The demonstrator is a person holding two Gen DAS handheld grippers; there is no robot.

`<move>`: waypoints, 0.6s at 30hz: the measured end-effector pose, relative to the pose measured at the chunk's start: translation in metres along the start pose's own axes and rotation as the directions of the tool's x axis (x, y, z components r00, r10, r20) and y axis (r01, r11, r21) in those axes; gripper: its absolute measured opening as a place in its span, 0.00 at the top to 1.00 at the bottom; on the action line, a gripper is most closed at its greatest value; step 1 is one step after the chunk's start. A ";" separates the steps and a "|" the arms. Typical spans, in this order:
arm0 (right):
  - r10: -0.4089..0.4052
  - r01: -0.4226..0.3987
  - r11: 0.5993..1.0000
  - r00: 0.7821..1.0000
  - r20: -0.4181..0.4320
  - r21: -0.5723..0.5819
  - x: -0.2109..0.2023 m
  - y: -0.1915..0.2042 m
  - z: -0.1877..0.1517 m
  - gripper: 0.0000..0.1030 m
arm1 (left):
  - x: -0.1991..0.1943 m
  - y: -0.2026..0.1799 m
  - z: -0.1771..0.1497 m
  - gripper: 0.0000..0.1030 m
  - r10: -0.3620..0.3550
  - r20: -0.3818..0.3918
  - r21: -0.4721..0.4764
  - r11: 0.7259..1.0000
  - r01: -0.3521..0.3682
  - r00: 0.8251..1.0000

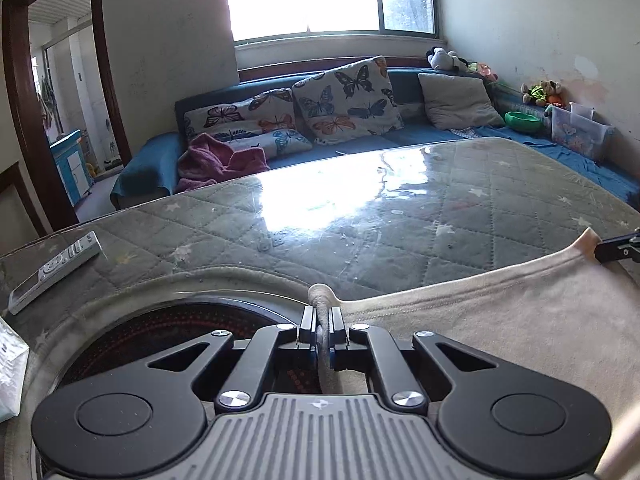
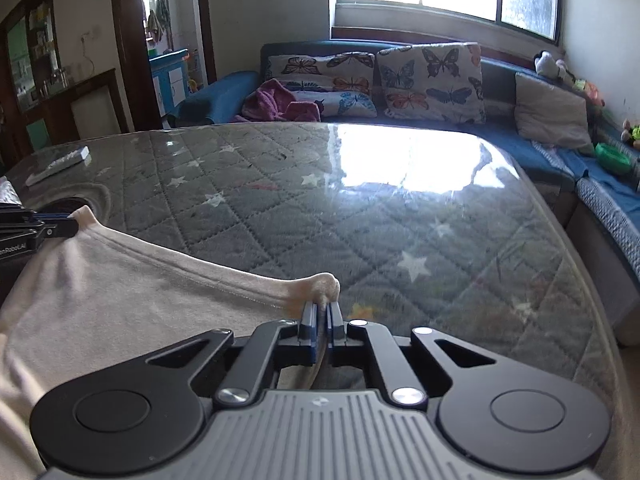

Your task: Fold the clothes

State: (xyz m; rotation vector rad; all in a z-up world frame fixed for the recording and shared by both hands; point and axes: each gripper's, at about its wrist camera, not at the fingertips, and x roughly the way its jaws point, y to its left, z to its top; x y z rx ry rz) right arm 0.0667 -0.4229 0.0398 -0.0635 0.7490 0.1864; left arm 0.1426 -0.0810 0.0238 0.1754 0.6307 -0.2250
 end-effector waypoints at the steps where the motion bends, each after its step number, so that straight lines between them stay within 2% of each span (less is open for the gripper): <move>1: -0.006 0.006 1.000 1.000 0.000 -0.004 0.004 0.000 0.004 0.96 | 0.004 0.000 0.000 0.94 0.004 -0.010 -0.001 1.000 -0.004 1.000; 6: -0.015 0.015 1.000 1.000 -0.009 -0.014 0.023 -0.003 0.017 0.95 | 0.016 0.006 0.002 0.88 0.020 -0.048 -0.023 1.000 -0.021 0.999; 8: -0.010 0.010 1.000 1.000 -0.011 -0.014 0.023 -0.004 0.020 0.88 | 0.014 0.007 0.005 0.86 0.027 -0.055 -0.030 0.999 -0.029 0.998; 12: 0.037 -0.037 0.998 0.999 -0.010 -0.057 -0.004 0.002 0.015 0.84 | 0.002 0.004 0.012 0.86 0.023 -0.035 -0.020 1.000 -0.024 0.999; 15: 0.094 -0.097 0.989 0.995 -0.025 -0.113 -0.028 0.015 0.006 0.84 | -0.008 -0.003 0.019 0.86 -0.018 -0.020 -0.010 1.000 0.018 1.000; 18: 0.183 -0.192 0.961 0.981 -0.061 -0.197 -0.064 0.039 -0.010 0.84 | -0.012 -0.016 0.023 0.86 -0.083 -0.025 0.001 0.997 0.083 0.996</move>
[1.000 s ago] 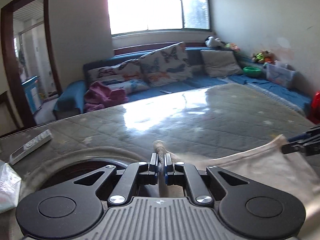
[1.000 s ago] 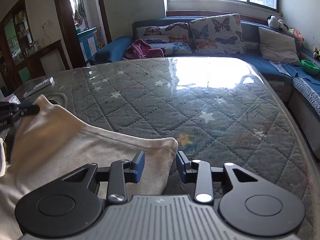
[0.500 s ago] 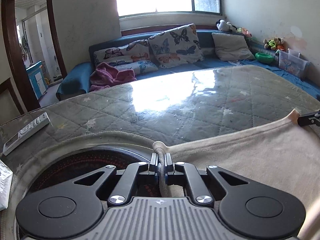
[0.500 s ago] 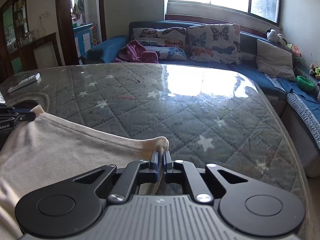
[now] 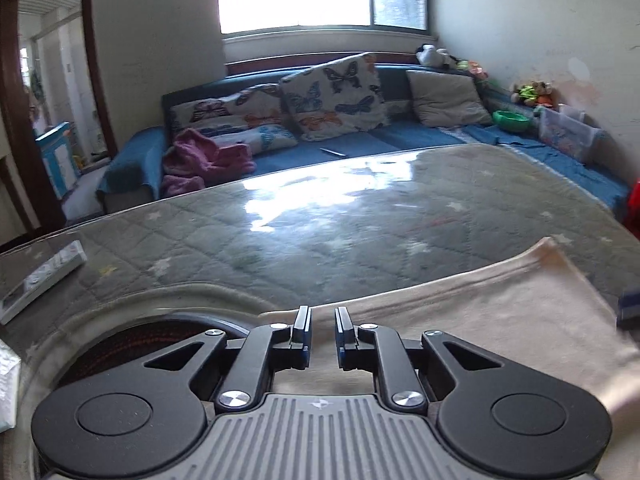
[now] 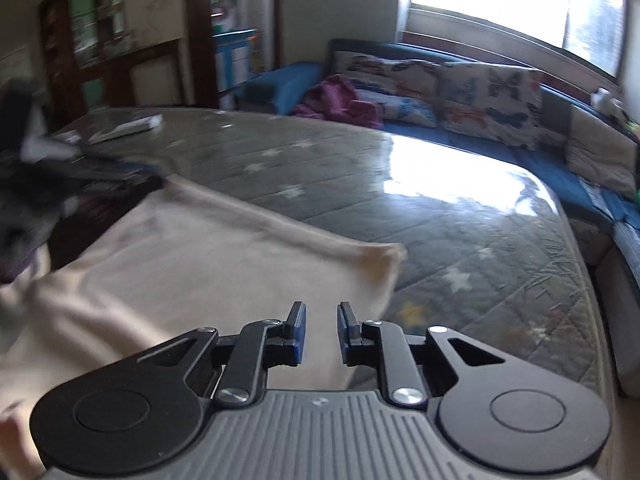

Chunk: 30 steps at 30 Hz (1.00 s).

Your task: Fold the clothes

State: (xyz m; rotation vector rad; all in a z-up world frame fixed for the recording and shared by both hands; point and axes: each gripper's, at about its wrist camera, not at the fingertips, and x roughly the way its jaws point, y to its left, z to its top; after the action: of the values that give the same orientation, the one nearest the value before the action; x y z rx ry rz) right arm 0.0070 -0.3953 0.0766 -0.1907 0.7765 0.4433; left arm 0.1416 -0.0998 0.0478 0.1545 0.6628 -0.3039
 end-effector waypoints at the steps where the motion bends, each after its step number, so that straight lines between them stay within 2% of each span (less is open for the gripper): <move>1: 0.036 -0.036 0.999 0.999 -0.006 -0.024 -0.008 0.011 -0.003 0.84 | 0.000 -0.005 0.001 0.86 -0.021 -0.005 0.005 1.000 0.021 1.000; 6: 0.211 -0.216 0.965 0.976 -0.055 -0.148 -0.041 0.062 -0.019 0.79 | 0.006 -0.024 0.002 0.86 -0.100 -0.037 0.030 0.994 0.101 0.994; 10: 0.287 -0.305 0.923 0.952 -0.107 -0.235 -0.052 0.094 -0.032 0.77 | 0.016 -0.029 -0.001 0.86 -0.117 -0.065 0.029 0.992 0.119 0.991; 11: 0.306 -0.326 0.910 0.945 -0.116 -0.255 -0.053 0.102 -0.034 0.75 | 0.019 -0.029 -0.002 0.86 -0.120 -0.072 0.028 0.992 0.122 0.990; 12: 0.329 -0.351 0.895 0.936 -0.125 -0.276 -0.054 0.111 -0.035 0.67 | 0.021 -0.029 -0.003 0.86 -0.122 -0.078 0.028 0.992 0.124 0.989; 13: 0.336 -0.360 0.886 0.933 -0.129 -0.291 -0.053 0.117 -0.036 0.63 | 0.022 -0.030 -0.004 0.86 -0.122 -0.081 0.031 0.992 0.124 0.989; 17: 0.302 -0.323 0.871 0.946 -0.115 -0.371 -0.041 0.138 -0.042 0.63 | 0.021 -0.034 -0.005 0.86 -0.116 -0.076 0.038 0.992 0.119 0.990; 20: 0.316 -0.334 0.866 0.942 -0.112 -0.373 -0.032 0.144 -0.042 0.67 | 0.022 -0.034 -0.005 0.86 -0.115 -0.075 0.037 0.992 0.118 0.990; 22: 0.328 -0.349 0.858 0.937 -0.121 -0.376 -0.029 0.147 -0.043 0.88 | 0.022 -0.034 -0.005 0.86 -0.115 -0.073 0.034 0.992 0.118 0.991; 23: 0.334 -0.357 0.855 0.934 -0.126 -0.377 -0.027 0.149 -0.043 0.93 | 0.022 -0.034 -0.006 0.86 -0.115 -0.072 0.035 0.992 0.118 0.991; 25: 0.343 -0.365 0.846 0.931 -0.127 -0.388 -0.028 0.152 -0.045 0.97 | 0.022 -0.034 -0.006 0.86 -0.114 -0.069 0.036 0.993 0.117 0.991; 30: 0.380 -0.405 0.821 0.914 -0.144 -0.403 -0.042 0.155 -0.050 0.98 | 0.023 -0.033 -0.006 0.86 -0.109 -0.061 0.027 0.993 0.111 0.992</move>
State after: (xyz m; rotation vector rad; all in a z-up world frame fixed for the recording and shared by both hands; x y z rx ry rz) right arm -0.1214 -0.2863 0.0710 -0.4577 0.7681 1.0102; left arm 0.1447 -0.1352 0.0271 0.1569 0.7268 -0.4167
